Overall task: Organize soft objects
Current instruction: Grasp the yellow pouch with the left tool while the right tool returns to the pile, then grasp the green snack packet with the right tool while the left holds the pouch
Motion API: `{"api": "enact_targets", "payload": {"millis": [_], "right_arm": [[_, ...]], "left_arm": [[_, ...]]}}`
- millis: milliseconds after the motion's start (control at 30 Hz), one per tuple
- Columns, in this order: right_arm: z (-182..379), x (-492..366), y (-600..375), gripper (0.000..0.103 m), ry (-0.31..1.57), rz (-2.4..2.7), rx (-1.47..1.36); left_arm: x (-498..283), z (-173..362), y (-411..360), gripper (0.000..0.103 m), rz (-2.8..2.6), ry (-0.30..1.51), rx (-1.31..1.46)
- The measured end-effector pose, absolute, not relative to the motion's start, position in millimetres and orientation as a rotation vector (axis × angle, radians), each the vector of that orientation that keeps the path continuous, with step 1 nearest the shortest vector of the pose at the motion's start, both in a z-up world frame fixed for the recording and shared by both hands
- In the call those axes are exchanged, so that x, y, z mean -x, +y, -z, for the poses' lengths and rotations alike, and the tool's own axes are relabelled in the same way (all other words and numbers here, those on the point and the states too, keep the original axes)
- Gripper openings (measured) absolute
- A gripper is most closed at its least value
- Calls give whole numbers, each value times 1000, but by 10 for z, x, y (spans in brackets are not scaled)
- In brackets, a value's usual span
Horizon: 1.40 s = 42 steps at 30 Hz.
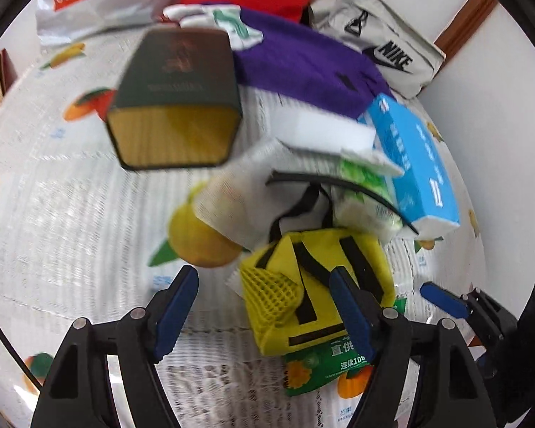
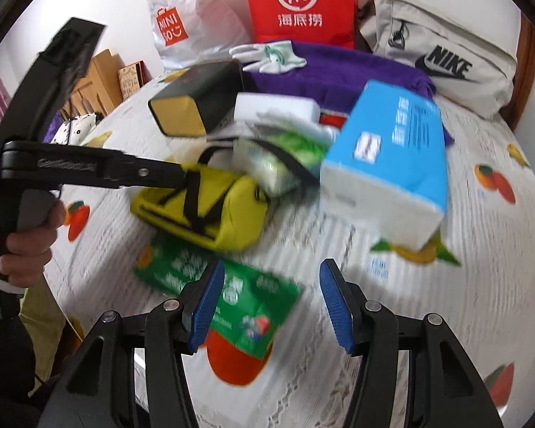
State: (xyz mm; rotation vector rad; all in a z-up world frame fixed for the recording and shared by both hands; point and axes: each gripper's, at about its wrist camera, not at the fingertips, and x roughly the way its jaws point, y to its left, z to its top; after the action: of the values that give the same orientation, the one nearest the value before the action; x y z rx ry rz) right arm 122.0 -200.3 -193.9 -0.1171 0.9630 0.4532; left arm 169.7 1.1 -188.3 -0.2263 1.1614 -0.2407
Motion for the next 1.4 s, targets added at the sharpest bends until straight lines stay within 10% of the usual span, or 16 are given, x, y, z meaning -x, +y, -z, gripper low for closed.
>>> {"api": "enact_targets", "payload": {"millis": [100,167,267,1400], "right_arm": [[2010,-1170,-2006,57,978,-469,113],[2044,-1152,-1978,60,978,-480,119],[2078,-1136,-1925,63,981,-494,113],[2108,-1011,-1295,90,764,-612,585]], "left_arm": [[-1675,1893,6,72,243,1119,233],[-1683,1914,14,38,251,1113,234],[-1701,1915,25,30,274,1107,220],[-1468,1831,774,29,165,1062,307]]}}
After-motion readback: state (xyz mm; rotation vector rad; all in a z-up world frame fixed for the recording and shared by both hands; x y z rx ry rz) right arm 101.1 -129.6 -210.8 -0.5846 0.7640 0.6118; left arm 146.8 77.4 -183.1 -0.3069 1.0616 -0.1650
